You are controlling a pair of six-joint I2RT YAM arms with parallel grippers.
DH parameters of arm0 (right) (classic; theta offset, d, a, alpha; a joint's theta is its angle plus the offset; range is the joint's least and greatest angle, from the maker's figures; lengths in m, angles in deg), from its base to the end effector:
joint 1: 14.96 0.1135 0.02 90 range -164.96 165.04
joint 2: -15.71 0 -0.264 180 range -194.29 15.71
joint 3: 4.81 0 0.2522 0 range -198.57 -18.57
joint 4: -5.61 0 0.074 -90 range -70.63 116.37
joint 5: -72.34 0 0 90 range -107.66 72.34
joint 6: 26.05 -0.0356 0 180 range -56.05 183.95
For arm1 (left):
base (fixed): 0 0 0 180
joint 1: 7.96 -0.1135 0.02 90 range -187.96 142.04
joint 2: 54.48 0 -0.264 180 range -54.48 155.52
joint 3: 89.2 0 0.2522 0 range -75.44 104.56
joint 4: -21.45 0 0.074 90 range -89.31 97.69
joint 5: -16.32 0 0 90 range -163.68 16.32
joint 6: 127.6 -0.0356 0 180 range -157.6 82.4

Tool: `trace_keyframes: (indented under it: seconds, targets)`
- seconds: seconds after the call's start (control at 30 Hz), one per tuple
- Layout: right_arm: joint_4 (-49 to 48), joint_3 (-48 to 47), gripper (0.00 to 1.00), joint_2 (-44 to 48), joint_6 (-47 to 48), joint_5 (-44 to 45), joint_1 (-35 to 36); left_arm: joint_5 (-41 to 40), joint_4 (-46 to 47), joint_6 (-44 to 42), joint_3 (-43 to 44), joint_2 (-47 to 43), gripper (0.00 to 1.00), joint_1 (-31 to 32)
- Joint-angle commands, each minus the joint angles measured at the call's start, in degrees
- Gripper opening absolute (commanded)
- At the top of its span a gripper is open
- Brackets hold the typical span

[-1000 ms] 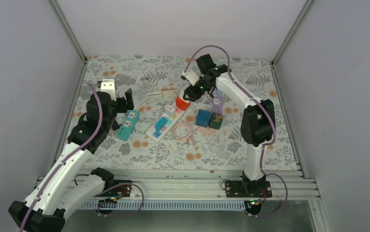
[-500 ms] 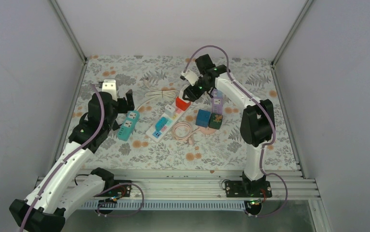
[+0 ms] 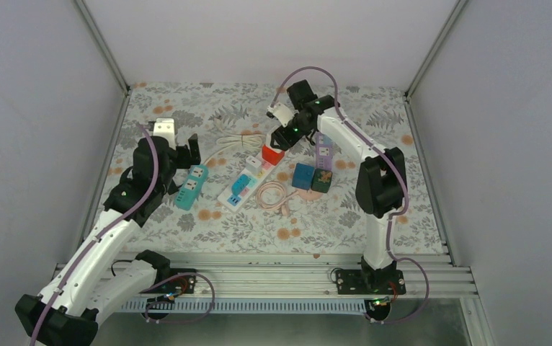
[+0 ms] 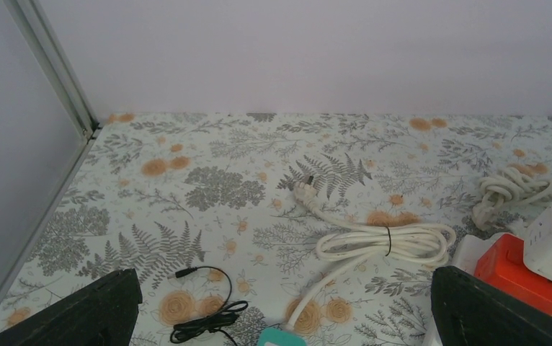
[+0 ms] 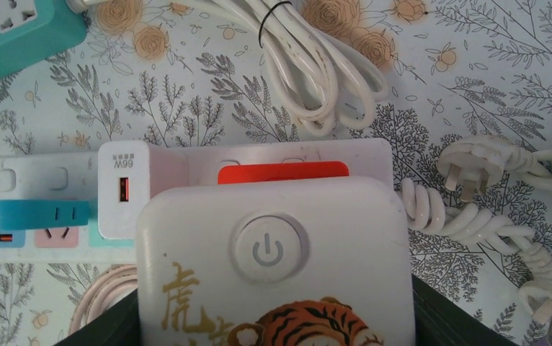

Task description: Insert the plug

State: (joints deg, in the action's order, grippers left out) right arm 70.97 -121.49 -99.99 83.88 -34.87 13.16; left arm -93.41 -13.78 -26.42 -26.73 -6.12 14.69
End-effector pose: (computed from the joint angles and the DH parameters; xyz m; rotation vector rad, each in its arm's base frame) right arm 0.3772 0.2135 0.2583 -1.1768 2.4132 0.4486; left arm 0.1795 -0.0619 0.3335 -0.0356 1.9170 -0.0631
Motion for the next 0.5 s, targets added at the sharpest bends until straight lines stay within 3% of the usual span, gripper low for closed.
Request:
trace_keyframes:
  seconds: [0.0,0.23,0.47]
  targets:
    - [5.3,0.7,0.33,-8.7,-3.0,2.0,1.8,-0.9,1.4,-0.6,-0.3,-0.1,1.0,-0.2]
    - [6.3,2.0,0.33,-10.5,-4.8,3.9,1.7,-1.1,1.3,-1.1,-0.3,0.0,1.0,-0.2]
    - [-2.4,12.5,0.31,-5.4,-2.4,9.5,2.5,-0.7,1.9,-0.9,-0.5,0.5,1.0,-0.2]
